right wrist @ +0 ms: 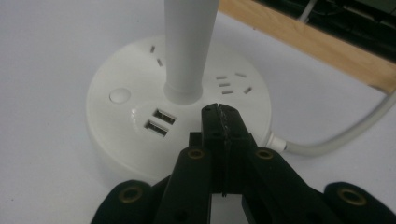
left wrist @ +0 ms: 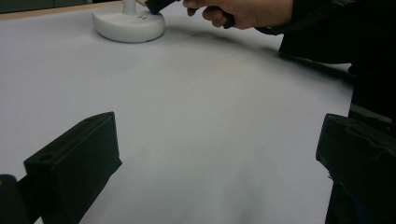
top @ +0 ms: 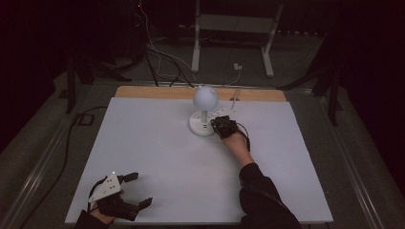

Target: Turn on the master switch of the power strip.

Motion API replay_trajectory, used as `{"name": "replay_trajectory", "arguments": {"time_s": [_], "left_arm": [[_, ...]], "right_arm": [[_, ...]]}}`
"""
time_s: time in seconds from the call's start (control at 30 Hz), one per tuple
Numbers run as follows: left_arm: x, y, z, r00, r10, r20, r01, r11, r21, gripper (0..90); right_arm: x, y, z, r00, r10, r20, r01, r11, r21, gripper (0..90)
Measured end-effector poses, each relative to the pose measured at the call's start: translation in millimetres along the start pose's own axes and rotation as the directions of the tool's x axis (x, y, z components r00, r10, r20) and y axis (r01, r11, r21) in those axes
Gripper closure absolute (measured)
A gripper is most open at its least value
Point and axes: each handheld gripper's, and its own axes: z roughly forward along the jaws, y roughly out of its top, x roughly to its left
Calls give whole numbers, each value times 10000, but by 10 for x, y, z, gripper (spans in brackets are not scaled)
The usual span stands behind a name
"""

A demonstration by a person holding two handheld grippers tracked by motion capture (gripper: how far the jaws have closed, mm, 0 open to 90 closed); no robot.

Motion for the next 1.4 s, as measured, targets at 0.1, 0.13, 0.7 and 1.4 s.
{"name": "replay_trajectory", "arguments": {"time_s": [0.1,0.13,0.7,1.4], "left_arm": [[-1,0,-1,10000,2,9,-2,10000,0,1],[-1,0,-1,10000,-9,15,9,10000,-10,1],[5,-2,-1,10000,-46,-22,46,10000,-31,1],[5,-1,-2,10000,-42,-19,42,10000,-30,1]], "right_arm": [[0,-9,-1,10000,28,-56,-28,10000,10,900],[0,-9,-1,10000,28,-56,-28,10000,10,900],[-19,14,-19,9997,122,-209,-128,9995,-306,900],[-33,112,-170,9945,323,-997,-384,9974,-607,676]]}}
